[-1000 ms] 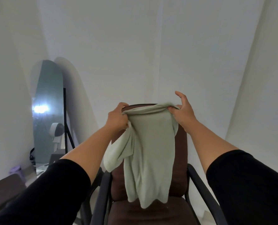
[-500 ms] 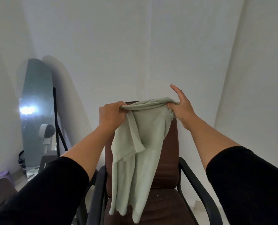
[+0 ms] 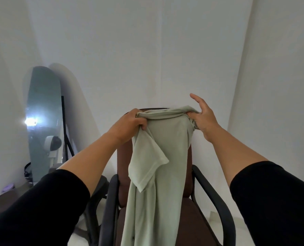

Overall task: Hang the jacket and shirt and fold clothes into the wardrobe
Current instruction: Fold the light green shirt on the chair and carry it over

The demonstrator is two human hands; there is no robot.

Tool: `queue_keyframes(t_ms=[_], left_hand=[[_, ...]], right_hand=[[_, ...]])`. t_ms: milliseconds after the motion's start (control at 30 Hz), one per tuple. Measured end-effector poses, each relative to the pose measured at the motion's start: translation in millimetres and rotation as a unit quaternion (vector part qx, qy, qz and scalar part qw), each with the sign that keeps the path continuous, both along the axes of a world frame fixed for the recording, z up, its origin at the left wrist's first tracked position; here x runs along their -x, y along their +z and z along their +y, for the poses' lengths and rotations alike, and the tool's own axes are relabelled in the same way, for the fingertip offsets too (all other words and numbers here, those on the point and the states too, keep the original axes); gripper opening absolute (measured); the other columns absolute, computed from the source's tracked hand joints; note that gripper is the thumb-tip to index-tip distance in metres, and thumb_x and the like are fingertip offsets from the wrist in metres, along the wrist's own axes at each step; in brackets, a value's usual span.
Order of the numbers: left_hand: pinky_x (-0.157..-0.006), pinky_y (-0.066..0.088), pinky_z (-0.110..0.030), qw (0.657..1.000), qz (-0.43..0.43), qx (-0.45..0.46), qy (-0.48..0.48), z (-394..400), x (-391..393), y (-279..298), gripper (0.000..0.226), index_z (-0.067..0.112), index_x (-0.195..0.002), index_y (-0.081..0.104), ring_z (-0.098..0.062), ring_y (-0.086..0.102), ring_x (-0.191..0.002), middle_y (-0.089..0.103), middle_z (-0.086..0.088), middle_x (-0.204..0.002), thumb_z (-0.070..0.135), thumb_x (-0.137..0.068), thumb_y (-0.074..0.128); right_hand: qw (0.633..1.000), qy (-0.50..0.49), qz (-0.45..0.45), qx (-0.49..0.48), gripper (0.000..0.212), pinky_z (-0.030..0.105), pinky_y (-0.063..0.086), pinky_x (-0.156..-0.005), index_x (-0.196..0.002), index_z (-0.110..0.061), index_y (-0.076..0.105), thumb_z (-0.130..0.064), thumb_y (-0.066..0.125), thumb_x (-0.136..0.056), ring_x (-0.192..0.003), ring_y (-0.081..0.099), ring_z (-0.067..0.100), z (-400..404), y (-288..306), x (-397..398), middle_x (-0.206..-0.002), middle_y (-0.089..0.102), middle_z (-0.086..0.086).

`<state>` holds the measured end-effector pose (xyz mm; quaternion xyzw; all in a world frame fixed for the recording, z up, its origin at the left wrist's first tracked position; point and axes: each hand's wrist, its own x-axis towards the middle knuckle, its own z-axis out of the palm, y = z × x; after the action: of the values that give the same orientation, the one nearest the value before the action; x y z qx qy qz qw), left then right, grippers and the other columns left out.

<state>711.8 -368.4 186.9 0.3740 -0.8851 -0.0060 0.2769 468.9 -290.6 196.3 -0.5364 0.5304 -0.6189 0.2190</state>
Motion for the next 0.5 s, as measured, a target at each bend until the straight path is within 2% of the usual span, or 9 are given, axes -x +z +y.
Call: queue_keyframes(t_ms=[67, 100, 200, 267, 333, 400, 433, 500], left_hand=[[-0.075, 0.033, -0.017, 1.0, -0.015, 0.001, -0.001, 8, -4, -2, 0.03, 0.013, -0.091, 0.071, -0.024, 0.053, -0.097, 0.052, -0.003, -0.101, -0.002, -0.086, 0.046], [-0.078, 0.033, -0.016, 1.0, -0.021, -0.011, 0.009, 15, -5, -1, 0.033, 0.016, -0.094, 0.072, -0.022, 0.052, -0.096, 0.054, -0.002, -0.101, -0.001, -0.088, 0.045], [-0.083, 0.032, -0.015, 0.998, -0.024, -0.039, 0.04, 39, -7, -1, 0.03, 0.024, -0.108, 0.069, -0.011, 0.046, -0.09, 0.058, 0.003, -0.105, 0.012, -0.095, 0.045], [-0.082, 0.033, -0.014, 0.997, -0.003, -0.052, 0.051, 57, -7, -5, 0.026, 0.024, -0.11, 0.069, -0.007, 0.046, -0.09, 0.06, 0.006, -0.106, 0.017, -0.093, 0.05], [-0.085, 0.034, -0.017, 0.996, 0.016, -0.07, 0.055, 75, -7, -10, 0.023, 0.025, -0.111, 0.068, -0.008, 0.049, -0.097, 0.062, 0.005, -0.111, 0.026, -0.089, 0.059], [-0.088, 0.034, -0.018, 0.994, 0.015, -0.087, 0.058, 95, -3, -14, 0.035, 0.027, -0.112, 0.067, -0.009, 0.048, -0.103, 0.06, 0.006, -0.112, 0.037, -0.079, 0.071], [-0.089, 0.033, -0.018, 0.994, 0.015, -0.095, 0.058, 106, -1, -15, 0.043, 0.028, -0.113, 0.066, -0.007, 0.047, -0.103, 0.059, 0.008, -0.111, 0.039, -0.073, 0.076], [-0.09, 0.032, -0.017, 0.993, 0.014, -0.105, 0.053, 126, 6, -19, 0.056, 0.028, -0.114, 0.066, -0.005, 0.044, -0.102, 0.057, 0.011, -0.11, 0.038, -0.063, 0.084]], right_hand=[[1.0, 0.017, 0.013, -0.011, 0.057, 0.037, 0.046, -0.101, -0.123, -0.05, 0.05, -0.005, 0.054, -0.09, -0.124, 0.048, 0.018, 10, -4, 0, -0.143, 0.043, -0.007], [0.999, 0.03, 0.015, -0.016, 0.056, 0.032, 0.047, -0.098, -0.123, -0.049, 0.052, -0.004, 0.054, -0.09, -0.118, 0.051, 0.015, 15, -6, 1, -0.139, 0.047, -0.005], [0.995, 0.094, 0.014, -0.038, 0.048, 0.016, 0.047, -0.081, -0.125, -0.03, 0.059, 0.003, 0.048, -0.092, -0.094, 0.057, 0.002, 38, -12, 1, -0.121, 0.06, -0.004], [0.99, 0.123, 0.034, -0.063, 0.043, 0.017, 0.047, -0.082, -0.118, -0.024, 0.064, 0.005, 0.045, -0.093, -0.092, 0.06, 0.006, 53, -14, 3, -0.116, 0.064, -0.002], [0.986, 0.133, 0.055, -0.089, 0.042, 0.022, 0.049, -0.082, -0.109, -0.023, 0.068, 0.007, 0.043, -0.092, -0.093, 0.063, 0.016, 70, -16, 8, -0.118, 0.066, 0.004], [0.983, 0.129, 0.078, -0.105, 0.046, 0.035, 0.051, -0.086, -0.1, -0.022, 0.073, 0.01, 0.041, -0.09, -0.101, 0.061, 0.037, 85, -19, 16, -0.117, 0.066, 0.012], [0.982, 0.13, 0.086, -0.111, 0.047, 0.04, 0.051, -0.089, -0.094, -0.022, 0.074, 0.011, 0.04, -0.089, -0.104, 0.058, 0.04, 94, -20, 21, -0.114, 0.068, 0.011], [0.978, 0.136, 0.093, -0.126, 0.049, 0.033, 0.052, -0.089, -0.087, -0.018, 0.074, 0.014, 0.037, -0.088, -0.103, 0.062, 0.028, 112, -25, 29, -0.11, 0.068, 0.003]])
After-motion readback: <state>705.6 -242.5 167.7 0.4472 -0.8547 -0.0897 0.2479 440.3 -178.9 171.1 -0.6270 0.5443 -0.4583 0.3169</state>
